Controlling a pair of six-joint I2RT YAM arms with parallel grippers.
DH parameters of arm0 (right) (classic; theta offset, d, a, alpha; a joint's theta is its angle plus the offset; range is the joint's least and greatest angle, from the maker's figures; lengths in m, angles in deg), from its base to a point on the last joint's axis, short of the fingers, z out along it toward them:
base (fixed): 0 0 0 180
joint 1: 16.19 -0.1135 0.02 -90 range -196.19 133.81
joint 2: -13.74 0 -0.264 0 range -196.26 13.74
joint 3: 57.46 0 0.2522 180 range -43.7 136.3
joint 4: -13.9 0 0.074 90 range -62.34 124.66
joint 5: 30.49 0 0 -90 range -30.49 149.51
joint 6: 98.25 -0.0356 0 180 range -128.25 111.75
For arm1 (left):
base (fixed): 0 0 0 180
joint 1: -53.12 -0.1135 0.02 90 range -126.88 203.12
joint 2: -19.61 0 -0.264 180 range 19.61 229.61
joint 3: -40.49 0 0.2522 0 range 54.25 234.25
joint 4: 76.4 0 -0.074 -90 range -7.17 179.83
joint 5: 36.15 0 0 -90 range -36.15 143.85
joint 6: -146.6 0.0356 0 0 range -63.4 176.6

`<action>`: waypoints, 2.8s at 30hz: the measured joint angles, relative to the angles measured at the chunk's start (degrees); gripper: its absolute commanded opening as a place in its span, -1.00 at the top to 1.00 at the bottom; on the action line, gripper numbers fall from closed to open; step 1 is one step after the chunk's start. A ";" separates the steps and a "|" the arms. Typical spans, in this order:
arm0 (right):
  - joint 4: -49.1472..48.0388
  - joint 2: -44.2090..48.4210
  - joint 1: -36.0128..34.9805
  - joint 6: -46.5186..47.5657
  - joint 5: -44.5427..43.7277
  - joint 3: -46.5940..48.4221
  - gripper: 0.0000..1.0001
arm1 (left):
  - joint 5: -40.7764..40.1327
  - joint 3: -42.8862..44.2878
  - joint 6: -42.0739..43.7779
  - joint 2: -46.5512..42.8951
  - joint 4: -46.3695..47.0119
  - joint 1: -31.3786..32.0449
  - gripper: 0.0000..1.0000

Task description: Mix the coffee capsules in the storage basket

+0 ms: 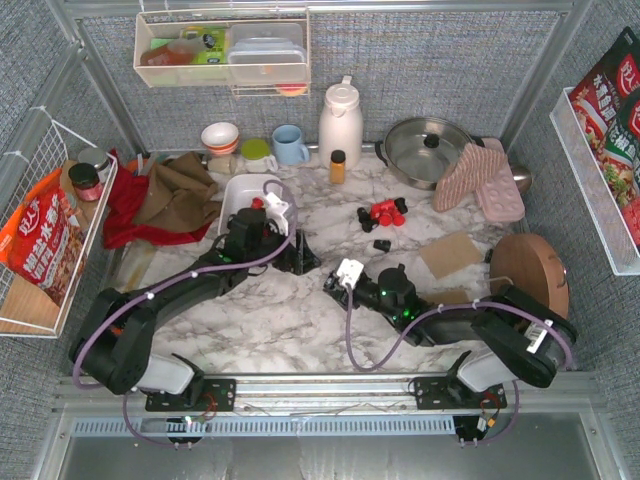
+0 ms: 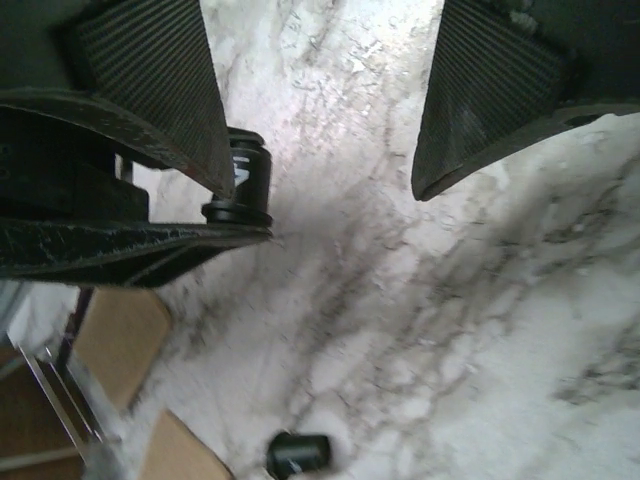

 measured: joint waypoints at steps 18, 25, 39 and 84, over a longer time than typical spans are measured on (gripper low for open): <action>-7.65 0.98 -1.05 7.80 0.94 -0.98 0.10 | 10.82 -1.05 2.12 3.41 4.44 4.55 -0.35; -6.75 1.33 -1.05 7.91 0.50 -1.05 -0.02 | 10.51 -0.59 0.74 6.16 7.23 6.05 0.18; 6.14 5.53 1.07 -1.07 -13.42 5.46 -0.45 | -17.27 -0.39 -0.28 -1.03 5.99 -0.52 0.40; 46.66 -21.84 17.70 -39.60 -36.28 33.88 -0.36 | -29.62 6.82 1.64 7.08 5.01 -14.88 -0.99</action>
